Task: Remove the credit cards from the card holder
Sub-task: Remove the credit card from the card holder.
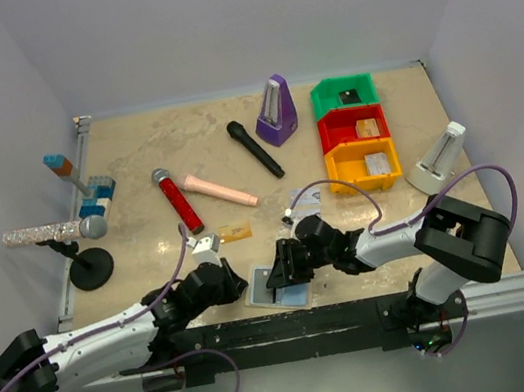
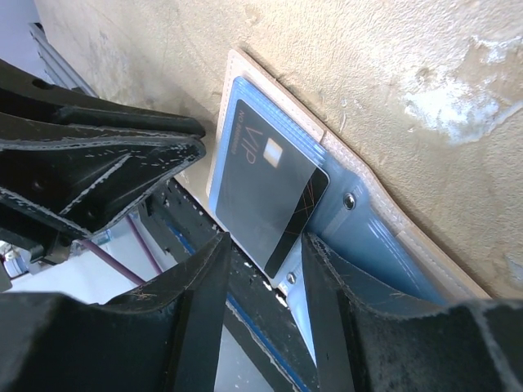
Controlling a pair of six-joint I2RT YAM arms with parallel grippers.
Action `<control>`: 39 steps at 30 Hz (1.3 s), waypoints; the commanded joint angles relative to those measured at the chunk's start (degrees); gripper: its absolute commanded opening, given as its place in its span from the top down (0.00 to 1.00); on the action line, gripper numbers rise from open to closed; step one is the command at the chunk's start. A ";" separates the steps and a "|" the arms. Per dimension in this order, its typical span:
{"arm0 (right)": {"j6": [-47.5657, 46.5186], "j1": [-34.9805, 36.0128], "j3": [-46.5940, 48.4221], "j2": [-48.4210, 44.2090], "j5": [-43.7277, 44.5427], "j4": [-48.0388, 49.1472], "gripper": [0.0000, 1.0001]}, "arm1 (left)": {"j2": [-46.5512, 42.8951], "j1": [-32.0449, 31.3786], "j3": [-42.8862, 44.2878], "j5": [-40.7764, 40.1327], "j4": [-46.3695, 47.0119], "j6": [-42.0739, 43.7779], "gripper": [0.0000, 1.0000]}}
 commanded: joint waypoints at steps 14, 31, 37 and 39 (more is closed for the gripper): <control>0.98 0.26 -3.06 0.95 0.91 4.78 0.54 | 5.37 -0.46 2.23 2.15 5.79 1.59 0.82; 4.05 -0.61 -7.54 0.52 1.35 16.12 0.54 | 6.08 -0.55 -0.15 1.63 4.74 -0.08 0.83; 5.20 -1.40 -8.24 1.92 0.91 18.06 0.54 | 0.82 -0.55 -0.94 -0.92 -0.61 -0.70 0.82; 5.64 -1.49 -8.33 2.45 0.82 18.76 0.54 | -2.08 -0.55 -0.85 -1.97 -2.81 -0.61 0.80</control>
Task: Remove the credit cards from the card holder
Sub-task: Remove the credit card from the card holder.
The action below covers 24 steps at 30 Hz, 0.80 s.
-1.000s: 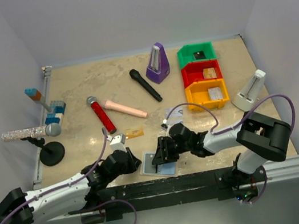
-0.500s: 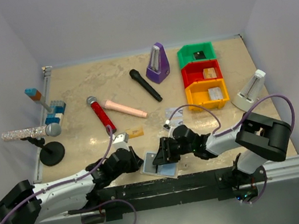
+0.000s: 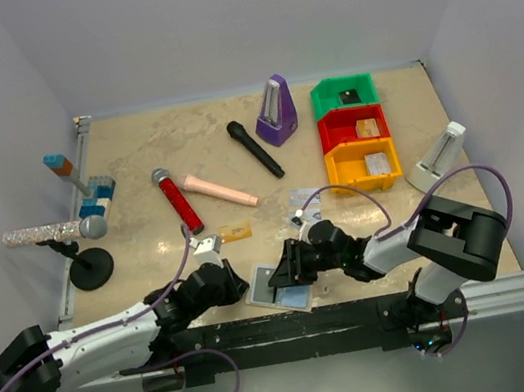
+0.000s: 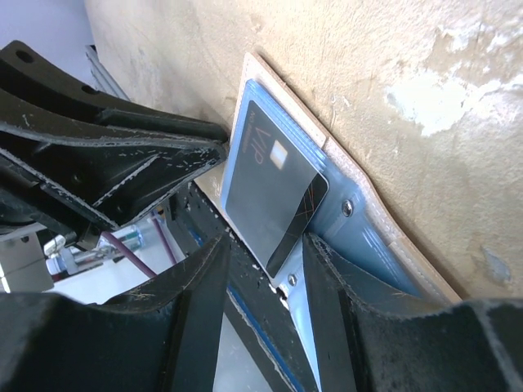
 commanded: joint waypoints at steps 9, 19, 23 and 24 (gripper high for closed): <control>2.15 -0.84 -0.24 3.68 0.25 5.97 0.53 | -8.77 -0.18 1.72 -3.67 -5.32 2.48 0.74; 2.23 -0.84 -0.60 3.95 0.42 6.06 0.53 | -2.18 -0.18 4.18 -0.86 0.40 5.65 0.68; 2.50 -0.93 -0.68 4.21 0.34 6.93 0.53 | -0.33 -0.18 3.83 -0.15 2.77 5.39 0.71; 2.50 -0.93 -0.68 4.30 0.25 6.85 0.53 | -0.15 -0.18 3.22 0.02 3.21 5.21 0.71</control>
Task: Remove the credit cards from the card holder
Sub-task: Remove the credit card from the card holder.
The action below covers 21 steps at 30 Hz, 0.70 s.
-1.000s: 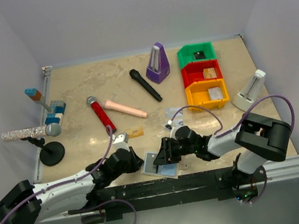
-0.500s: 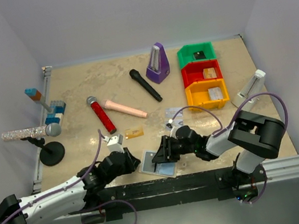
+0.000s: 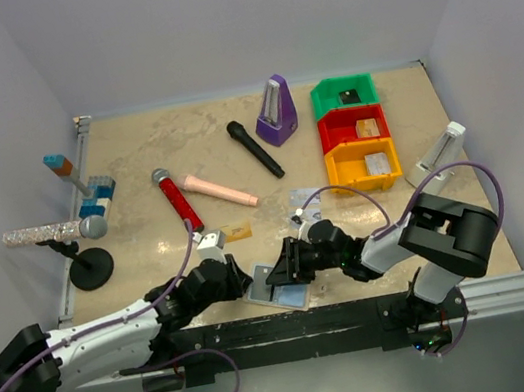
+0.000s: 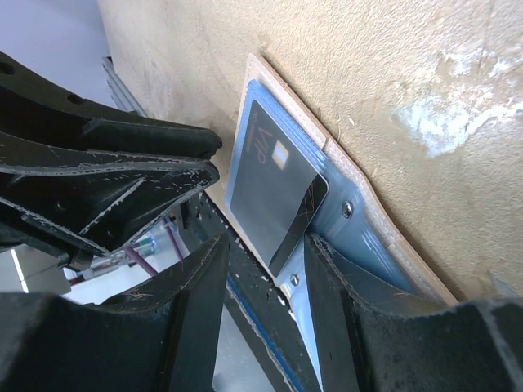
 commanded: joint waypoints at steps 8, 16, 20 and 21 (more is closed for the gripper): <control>-0.13 -0.73 -0.20 1.06 0.05 1.71 0.53 | 2.65 -0.29 -0.16 2.04 6.13 0.47 0.76; -0.04 -1.26 -0.11 0.54 -0.21 1.71 0.52 | 3.53 -0.29 -1.83 1.95 6.22 -1.03 0.80; 0.14 -1.44 0.24 0.62 -0.48 2.32 0.52 | 3.45 -0.46 -2.79 2.04 6.30 -1.73 0.82; 0.23 -1.44 0.33 0.62 -0.65 2.67 0.52 | 3.45 -0.55 -2.97 1.95 6.39 -1.91 0.82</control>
